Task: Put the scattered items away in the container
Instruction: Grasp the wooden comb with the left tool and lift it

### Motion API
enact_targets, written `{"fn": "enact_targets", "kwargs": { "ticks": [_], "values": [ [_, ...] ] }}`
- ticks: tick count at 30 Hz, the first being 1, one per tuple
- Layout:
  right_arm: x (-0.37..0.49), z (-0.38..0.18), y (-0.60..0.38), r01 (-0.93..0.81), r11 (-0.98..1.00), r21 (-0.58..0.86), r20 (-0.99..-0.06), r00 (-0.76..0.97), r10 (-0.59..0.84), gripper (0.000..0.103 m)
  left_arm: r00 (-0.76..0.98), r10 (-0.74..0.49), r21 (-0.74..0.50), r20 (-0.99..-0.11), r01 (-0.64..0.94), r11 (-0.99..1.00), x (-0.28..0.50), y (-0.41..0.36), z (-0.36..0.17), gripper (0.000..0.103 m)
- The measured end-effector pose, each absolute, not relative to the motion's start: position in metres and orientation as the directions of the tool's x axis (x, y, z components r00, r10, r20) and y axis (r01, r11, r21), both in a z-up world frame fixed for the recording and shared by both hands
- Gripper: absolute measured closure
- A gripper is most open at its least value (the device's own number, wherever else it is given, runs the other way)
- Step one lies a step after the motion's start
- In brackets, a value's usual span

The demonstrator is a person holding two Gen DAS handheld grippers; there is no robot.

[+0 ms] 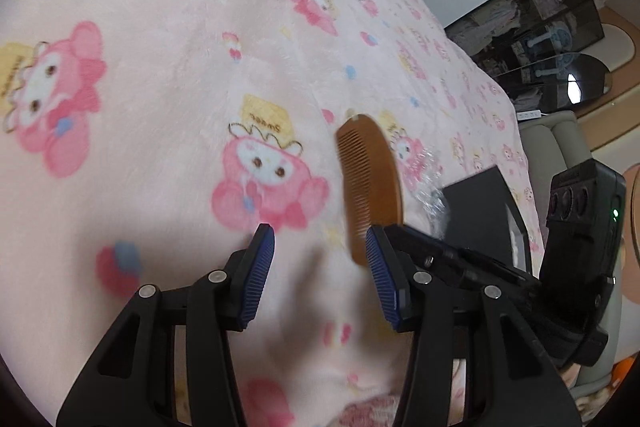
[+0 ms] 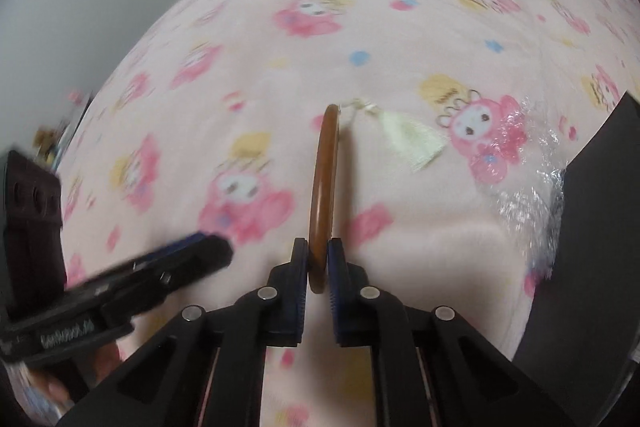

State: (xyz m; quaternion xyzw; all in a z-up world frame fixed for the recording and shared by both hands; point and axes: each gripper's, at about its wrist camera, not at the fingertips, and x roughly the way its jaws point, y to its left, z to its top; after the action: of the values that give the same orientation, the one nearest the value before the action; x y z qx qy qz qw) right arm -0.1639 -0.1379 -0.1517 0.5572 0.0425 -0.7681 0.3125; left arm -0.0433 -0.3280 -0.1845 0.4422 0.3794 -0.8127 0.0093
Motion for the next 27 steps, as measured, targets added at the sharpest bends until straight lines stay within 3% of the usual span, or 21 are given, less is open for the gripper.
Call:
{"fn": "enact_targets", "kwargs": {
  "ticks": [5,14,16,17,18,19,22,25,27],
  "values": [
    [-0.125,-0.158,-0.154,0.655,-0.715,0.245,-0.907,-0.106,-0.408,0.095,-0.558,0.247,-0.51,-0.792,0.384,-0.77,-0.03,-0.321,-0.187,0.055],
    [-0.095,-0.162,-0.171,0.799,-0.583,0.149,-0.924,-0.097,-0.369,0.094,-0.602,0.387,-0.654,-0.698,0.316,-0.687,-0.038,-0.317,-0.186,0.053],
    [-0.091,-0.164,-0.174,0.815,-0.564,0.133,-0.93,-0.095,-0.356,0.094,-0.593,0.366,-0.636,-0.717,0.34,-0.693,-0.041,-0.316,-0.189,0.054],
    [-0.092,-0.167,-0.172,0.807,-0.571,0.148,-0.933,-0.078,-0.351,0.094,-0.564,0.335,-0.598,-0.755,0.381,-0.705,-0.043,-0.316,-0.195,0.056],
    [-0.094,-0.171,-0.17,0.791,-0.587,0.172,-0.936,-0.055,-0.349,0.093,-0.531,0.296,-0.55,-0.794,0.419,-0.722,-0.044,-0.317,-0.2,0.067],
    [-0.098,-0.173,-0.165,0.769,-0.609,0.193,-0.937,-0.04,-0.347,0.089,-0.508,0.263,-0.512,-0.82,0.444,-0.736,-0.044,-0.318,-0.204,0.069],
    [-0.108,-0.179,-0.15,0.7,-0.676,0.227,-0.94,-0.025,-0.341,0.079,-0.522,0.28,-0.538,-0.805,0.445,-0.716,-0.039,-0.327,-0.208,0.069],
    [-0.125,-0.19,-0.136,0.573,-0.727,0.377,-0.91,0.083,-0.406,0.066,-0.544,0.285,-0.554,-0.789,0.432,-0.712,-0.044,-0.336,-0.206,0.063],
    [-0.135,-0.199,-0.133,0.495,-0.725,0.479,-0.87,0.155,-0.468,0.065,-0.533,0.285,-0.547,-0.797,0.434,-0.716,-0.052,-0.341,-0.21,0.058]
  ]
}}
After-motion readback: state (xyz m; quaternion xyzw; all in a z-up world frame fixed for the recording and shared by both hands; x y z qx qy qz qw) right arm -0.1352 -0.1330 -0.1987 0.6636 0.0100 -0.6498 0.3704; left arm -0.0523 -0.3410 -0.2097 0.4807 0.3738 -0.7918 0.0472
